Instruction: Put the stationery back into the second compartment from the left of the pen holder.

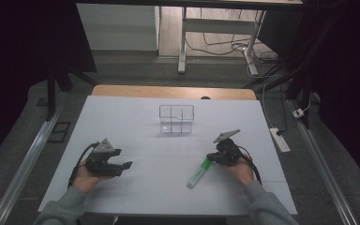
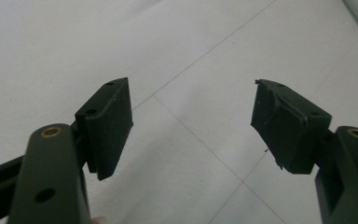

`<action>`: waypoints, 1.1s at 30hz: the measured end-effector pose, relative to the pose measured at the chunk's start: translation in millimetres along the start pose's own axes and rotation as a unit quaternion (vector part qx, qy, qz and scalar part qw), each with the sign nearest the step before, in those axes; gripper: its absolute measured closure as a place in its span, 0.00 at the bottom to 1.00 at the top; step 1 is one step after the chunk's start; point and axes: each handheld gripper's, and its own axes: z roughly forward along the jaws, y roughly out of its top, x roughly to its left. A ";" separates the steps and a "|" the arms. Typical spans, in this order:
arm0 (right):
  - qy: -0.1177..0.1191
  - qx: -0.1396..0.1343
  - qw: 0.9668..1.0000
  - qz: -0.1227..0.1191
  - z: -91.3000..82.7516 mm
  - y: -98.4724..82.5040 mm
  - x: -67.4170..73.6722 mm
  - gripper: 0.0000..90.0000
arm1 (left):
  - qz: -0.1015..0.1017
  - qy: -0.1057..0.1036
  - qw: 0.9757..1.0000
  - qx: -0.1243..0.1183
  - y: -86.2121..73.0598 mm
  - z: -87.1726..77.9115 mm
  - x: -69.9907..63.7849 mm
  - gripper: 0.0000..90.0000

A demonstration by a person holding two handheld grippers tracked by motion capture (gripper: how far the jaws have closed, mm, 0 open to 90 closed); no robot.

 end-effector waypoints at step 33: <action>-0.075 -0.158 0.985 -0.003 -64.2 -69.2 9.5 0.55 | 0.014 -0.026 1.000 0.003 13.9 9.3 -21.2 0.30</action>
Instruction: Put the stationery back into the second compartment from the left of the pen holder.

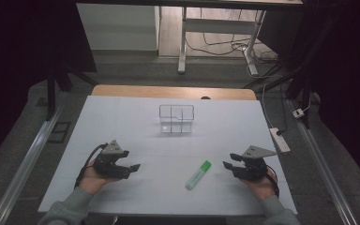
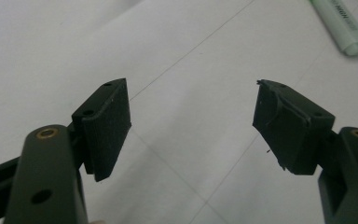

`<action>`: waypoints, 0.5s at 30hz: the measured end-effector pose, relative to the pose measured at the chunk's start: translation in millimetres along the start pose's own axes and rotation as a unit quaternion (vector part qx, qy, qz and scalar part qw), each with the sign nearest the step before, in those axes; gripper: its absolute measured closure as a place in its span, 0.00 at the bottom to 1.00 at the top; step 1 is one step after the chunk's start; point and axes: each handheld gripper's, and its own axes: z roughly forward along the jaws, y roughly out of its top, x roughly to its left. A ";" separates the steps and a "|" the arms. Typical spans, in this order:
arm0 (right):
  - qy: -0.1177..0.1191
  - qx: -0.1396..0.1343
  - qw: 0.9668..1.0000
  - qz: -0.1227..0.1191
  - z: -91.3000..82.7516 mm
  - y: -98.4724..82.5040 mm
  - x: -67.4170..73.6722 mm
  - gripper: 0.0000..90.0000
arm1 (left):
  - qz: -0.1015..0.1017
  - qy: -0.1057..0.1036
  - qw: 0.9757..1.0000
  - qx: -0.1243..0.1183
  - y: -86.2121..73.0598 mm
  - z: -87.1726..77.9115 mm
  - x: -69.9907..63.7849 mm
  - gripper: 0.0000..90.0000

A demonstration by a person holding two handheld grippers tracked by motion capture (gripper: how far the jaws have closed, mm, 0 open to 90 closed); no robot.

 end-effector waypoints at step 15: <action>-0.007 -0.016 1.000 -0.001 -11.0 -10.7 -6.1 0.44 | 0.007 -0.037 0.999 0.013 23.6 21.8 -24.0 0.32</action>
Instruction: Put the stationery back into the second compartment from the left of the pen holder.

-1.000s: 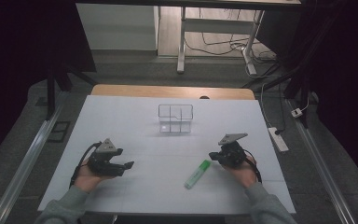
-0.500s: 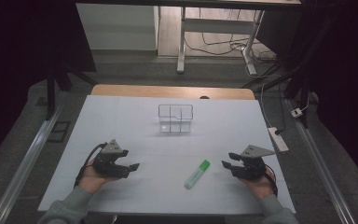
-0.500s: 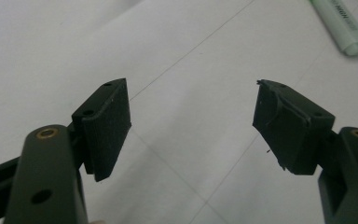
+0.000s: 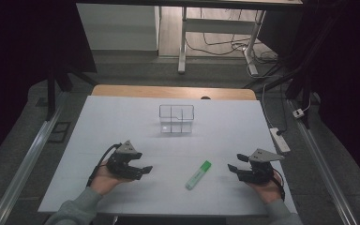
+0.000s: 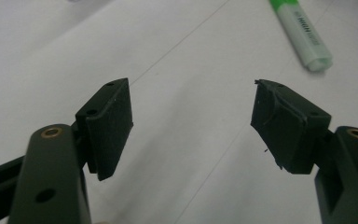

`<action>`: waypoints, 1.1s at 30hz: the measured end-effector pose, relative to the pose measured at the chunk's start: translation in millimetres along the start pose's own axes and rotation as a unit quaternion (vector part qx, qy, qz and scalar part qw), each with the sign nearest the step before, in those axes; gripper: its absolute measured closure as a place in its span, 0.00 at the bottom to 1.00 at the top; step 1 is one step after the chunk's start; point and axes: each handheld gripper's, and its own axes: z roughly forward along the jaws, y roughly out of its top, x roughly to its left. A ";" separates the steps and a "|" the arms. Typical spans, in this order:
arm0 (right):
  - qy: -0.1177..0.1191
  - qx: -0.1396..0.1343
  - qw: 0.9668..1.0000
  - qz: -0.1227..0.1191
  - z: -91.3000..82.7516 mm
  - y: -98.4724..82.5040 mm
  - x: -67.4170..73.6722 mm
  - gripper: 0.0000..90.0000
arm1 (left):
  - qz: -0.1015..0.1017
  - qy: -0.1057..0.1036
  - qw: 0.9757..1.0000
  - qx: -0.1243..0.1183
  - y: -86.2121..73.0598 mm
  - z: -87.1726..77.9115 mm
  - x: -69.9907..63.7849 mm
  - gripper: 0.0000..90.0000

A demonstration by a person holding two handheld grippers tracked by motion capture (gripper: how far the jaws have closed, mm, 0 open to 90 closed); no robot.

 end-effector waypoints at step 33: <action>-0.010 0.020 1.000 0.004 2.9 -2.8 -4.7 0.42 | 0.052 -0.046 0.996 0.057 88.0 84.4 -57.3 0.32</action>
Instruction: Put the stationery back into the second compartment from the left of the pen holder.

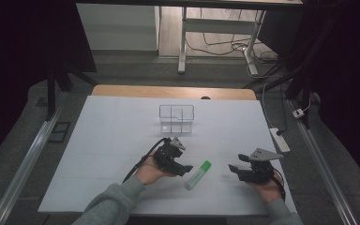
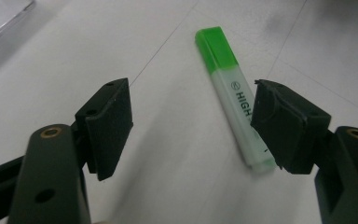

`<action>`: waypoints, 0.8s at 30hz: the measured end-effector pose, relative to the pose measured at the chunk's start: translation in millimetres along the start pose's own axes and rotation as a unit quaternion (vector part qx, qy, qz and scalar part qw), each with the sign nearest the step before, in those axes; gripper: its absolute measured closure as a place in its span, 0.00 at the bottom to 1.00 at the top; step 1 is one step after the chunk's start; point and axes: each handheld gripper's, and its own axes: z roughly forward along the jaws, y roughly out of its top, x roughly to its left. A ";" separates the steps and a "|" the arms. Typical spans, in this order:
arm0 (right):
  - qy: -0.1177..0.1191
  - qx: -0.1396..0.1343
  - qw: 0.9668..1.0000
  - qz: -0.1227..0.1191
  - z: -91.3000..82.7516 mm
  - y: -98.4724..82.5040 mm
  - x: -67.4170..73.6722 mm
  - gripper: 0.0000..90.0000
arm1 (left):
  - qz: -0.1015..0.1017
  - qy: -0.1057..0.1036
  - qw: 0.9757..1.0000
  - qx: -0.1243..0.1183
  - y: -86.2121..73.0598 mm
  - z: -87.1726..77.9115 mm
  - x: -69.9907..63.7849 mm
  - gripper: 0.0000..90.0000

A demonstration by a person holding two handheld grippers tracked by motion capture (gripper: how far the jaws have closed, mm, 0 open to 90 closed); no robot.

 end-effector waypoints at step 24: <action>-0.004 0.014 1.000 0.003 2.0 -2.3 -1.9 0.42 | 0.023 -0.011 0.999 0.037 27.7 47.2 -15.0 0.31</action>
